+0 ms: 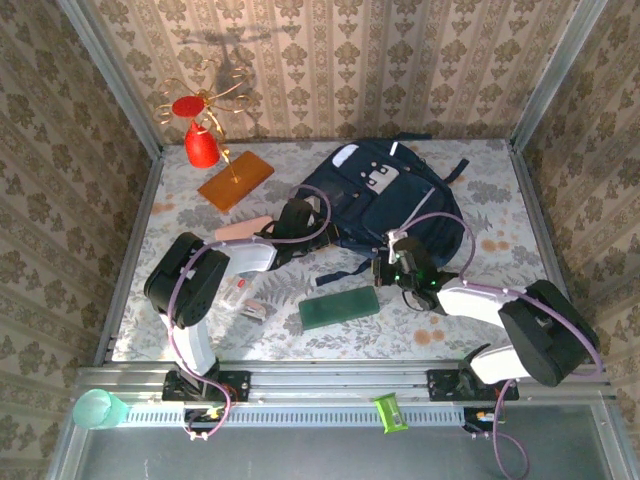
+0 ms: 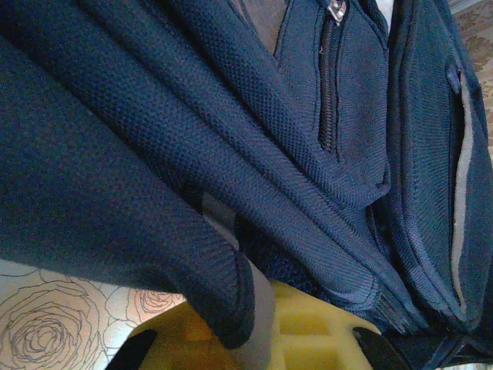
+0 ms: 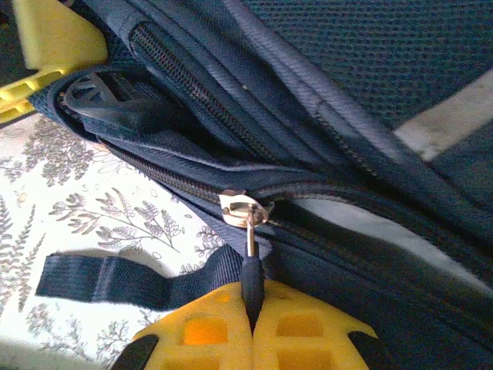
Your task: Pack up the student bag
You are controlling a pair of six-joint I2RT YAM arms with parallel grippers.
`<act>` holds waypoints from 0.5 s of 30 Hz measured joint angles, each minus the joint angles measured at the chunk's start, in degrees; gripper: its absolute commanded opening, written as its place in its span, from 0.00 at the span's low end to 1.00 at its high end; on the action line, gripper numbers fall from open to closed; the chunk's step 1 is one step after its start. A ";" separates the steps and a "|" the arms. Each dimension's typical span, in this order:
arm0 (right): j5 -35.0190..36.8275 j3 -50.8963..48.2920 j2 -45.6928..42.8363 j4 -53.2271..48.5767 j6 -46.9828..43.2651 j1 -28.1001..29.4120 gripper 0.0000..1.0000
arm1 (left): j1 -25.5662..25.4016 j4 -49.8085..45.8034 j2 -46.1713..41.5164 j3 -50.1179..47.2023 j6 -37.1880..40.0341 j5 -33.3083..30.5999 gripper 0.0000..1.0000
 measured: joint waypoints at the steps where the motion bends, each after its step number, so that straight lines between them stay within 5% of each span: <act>1: -1.09 -0.04 -0.85 -1.01 -0.02 -0.85 0.00 | 0.17 -0.02 0.00 0.00 0.20 0.11 0.00; 15: -11.56 4.90 -8.98 -22.73 1.11 -10.95 0.00 | 4.66 -7.10 3.52 6.78 8.76 3.65 0.00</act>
